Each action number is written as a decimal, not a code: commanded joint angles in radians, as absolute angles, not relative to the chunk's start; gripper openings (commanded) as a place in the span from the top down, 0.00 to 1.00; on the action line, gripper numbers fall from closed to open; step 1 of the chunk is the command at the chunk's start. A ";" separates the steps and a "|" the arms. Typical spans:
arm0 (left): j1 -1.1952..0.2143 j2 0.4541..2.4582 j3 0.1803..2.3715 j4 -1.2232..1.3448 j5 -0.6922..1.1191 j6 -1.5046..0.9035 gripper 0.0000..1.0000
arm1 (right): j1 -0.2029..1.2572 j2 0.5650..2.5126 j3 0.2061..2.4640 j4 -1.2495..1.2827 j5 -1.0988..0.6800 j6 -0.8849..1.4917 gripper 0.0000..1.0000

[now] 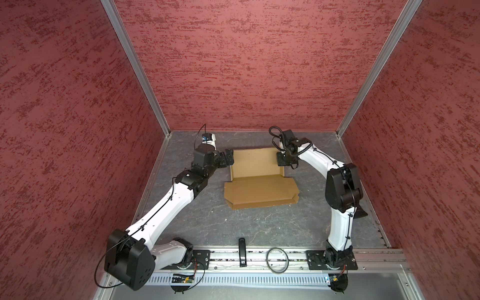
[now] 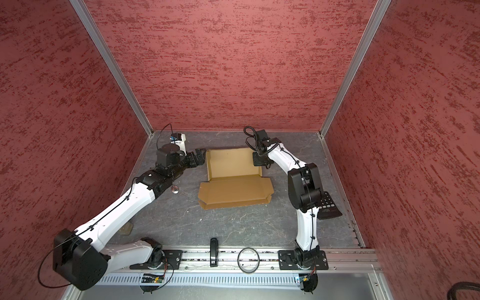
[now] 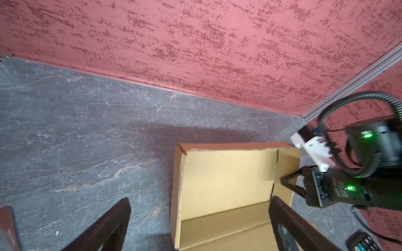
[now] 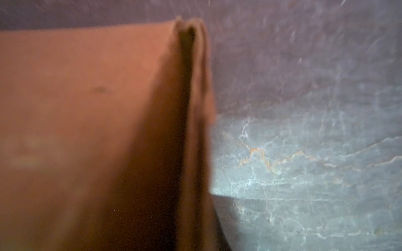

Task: Assemble paper box
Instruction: Place the paper box at the center of the table.

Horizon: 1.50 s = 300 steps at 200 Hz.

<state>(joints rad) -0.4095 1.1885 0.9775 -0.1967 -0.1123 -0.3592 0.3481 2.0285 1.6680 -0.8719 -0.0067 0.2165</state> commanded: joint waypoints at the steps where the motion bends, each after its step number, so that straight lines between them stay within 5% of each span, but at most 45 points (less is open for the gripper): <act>1: -0.388 1.138 0.948 -0.238 -0.094 -0.340 0.00 | 0.354 2.062 1.746 -1.008 -0.068 0.206 1.00; 228: -0.269 1.078 0.882 -0.271 -0.021 -0.344 0.00 | 0.335 2.297 1.993 -1.249 -0.229 0.180 0.93; 300: -0.251 1.086 0.870 -0.258 -0.003 -0.350 0.00 | 0.331 2.342 2.117 -1.326 -0.224 0.174 0.76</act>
<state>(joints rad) -0.2619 1.0836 0.8764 -0.2760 -0.0216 -0.3508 0.3355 2.3310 2.0655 -1.2755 -0.2150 0.1799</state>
